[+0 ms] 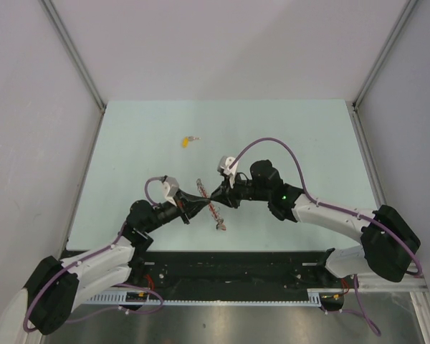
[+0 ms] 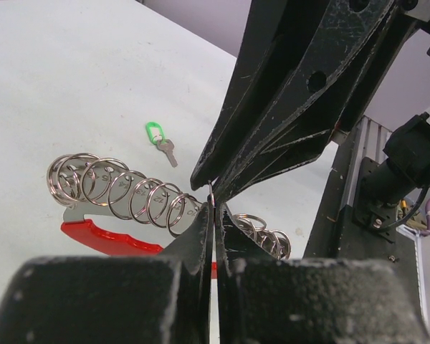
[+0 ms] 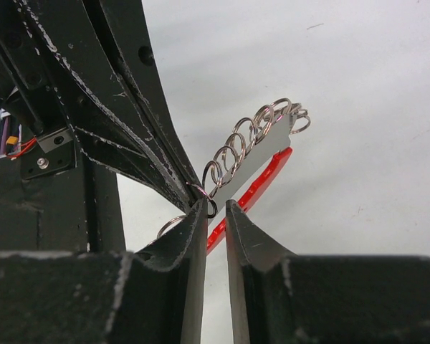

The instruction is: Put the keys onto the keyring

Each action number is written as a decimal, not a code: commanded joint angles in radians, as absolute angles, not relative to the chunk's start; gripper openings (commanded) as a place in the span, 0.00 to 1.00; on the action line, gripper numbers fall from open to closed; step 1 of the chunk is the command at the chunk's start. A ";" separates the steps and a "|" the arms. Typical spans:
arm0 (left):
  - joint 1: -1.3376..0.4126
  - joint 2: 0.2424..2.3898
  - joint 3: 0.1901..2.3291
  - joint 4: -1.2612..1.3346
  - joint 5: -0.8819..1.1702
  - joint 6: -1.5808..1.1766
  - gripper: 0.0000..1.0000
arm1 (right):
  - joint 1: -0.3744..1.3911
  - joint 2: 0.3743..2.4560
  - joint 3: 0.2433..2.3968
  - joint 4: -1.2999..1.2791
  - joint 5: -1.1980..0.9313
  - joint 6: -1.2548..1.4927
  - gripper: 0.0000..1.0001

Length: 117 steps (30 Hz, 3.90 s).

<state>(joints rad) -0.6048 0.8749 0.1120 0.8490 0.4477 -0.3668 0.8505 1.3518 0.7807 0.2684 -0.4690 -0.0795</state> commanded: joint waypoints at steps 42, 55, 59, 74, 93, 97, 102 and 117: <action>-0.653 0.868 0.433 0.452 0.040 -0.604 0.00 | 1.042 1.163 0.744 0.253 0.280 -0.048 0.48; -0.586 0.908 0.518 0.419 0.411 -0.333 0.00 | 0.562 0.997 0.629 0.150 -0.251 0.137 0.65; -0.584 0.952 0.578 0.344 0.543 -0.215 0.00 | 0.531 0.994 0.629 0.193 -0.460 0.133 0.64; -0.587 1.088 0.733 0.175 0.729 -0.029 0.00 | 0.638 1.003 0.634 0.304 -0.331 0.103 0.56; -0.627 1.098 0.727 0.206 0.687 -0.064 0.00 | 0.873 1.092 0.647 0.373 0.026 0.015 0.56; -0.627 1.089 0.724 0.198 0.655 -0.069 0.00 | 0.868 1.078 0.649 0.364 0.048 0.017 0.56; -0.637 1.086 0.729 0.204 0.568 -0.109 0.00 | 0.873 1.075 0.650 0.359 0.034 0.026 0.56; -0.729 1.112 0.756 0.238 0.358 -0.241 0.00 | 0.988 1.155 0.699 0.348 0.152 0.003 0.56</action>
<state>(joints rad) -0.7055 1.1030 0.6918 0.1535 0.4786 -0.1768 0.9241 1.1320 0.6338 0.3157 0.1444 0.0078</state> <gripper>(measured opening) 0.005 0.558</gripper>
